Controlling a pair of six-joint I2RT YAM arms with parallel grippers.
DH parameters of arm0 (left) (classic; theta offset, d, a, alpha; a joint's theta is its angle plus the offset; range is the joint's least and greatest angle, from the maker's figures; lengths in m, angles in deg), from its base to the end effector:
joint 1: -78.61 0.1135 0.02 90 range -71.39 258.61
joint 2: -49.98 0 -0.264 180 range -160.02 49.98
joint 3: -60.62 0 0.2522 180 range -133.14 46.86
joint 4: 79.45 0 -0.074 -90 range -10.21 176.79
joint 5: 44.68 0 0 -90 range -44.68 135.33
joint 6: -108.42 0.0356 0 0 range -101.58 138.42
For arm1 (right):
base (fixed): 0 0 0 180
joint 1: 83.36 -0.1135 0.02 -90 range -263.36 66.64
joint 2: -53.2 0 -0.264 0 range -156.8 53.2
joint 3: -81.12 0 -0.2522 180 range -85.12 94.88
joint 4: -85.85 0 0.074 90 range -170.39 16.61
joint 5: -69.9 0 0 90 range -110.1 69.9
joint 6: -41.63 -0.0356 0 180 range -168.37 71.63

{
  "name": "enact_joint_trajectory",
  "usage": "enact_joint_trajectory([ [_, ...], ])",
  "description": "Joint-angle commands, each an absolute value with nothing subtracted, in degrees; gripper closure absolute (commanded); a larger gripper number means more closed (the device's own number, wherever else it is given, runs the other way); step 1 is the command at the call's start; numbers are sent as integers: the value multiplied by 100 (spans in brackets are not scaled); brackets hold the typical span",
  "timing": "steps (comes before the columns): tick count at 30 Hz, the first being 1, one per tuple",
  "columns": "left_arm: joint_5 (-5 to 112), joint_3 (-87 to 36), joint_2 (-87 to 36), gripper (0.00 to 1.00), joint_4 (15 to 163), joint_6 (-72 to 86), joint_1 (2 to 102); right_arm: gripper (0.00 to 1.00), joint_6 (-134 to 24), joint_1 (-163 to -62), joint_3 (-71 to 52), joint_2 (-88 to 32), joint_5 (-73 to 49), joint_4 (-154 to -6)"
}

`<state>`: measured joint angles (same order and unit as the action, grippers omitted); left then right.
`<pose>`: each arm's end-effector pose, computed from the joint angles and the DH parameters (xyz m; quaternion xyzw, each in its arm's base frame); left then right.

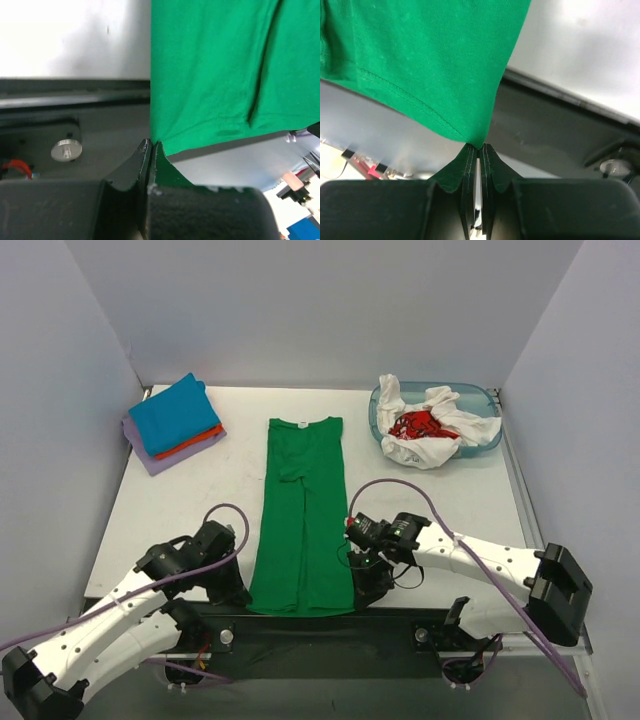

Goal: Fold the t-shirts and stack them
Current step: Fold the folded rectangular tshirt in 1/3 of the way

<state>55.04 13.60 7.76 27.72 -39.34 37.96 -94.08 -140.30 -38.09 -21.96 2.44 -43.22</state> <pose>0.0846 -0.0805 0.2108 -0.1295 0.9697 -0.1981 0.0611 0.1202 0.2097 0.2090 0.1353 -0.9493 -0.2831 0.0180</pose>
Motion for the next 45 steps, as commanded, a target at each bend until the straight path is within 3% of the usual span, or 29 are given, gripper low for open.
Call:
enact_joint_trajectory([
  [1, 5614, 855, 1086, 100, 2106, -4214, 3739, 100, -9784, -14189, -3520, -1748, 292, -3522],
  [6, 5561, 441, 1078, 100, 2061, -4311, 3730, 100, -9969, -14216, -3292, -1483, 117, -3303],
  [23, 4937, -139, -240, 100, 3493, -4206, 3809, 100, -9224, -13267, -1895, -2563, -551, -2898],
  [45, 5877, -1009, -2586, 100, 4996, -2685, 5750, 100, -8159, -12010, 127, -4734, -543, -2898],
])
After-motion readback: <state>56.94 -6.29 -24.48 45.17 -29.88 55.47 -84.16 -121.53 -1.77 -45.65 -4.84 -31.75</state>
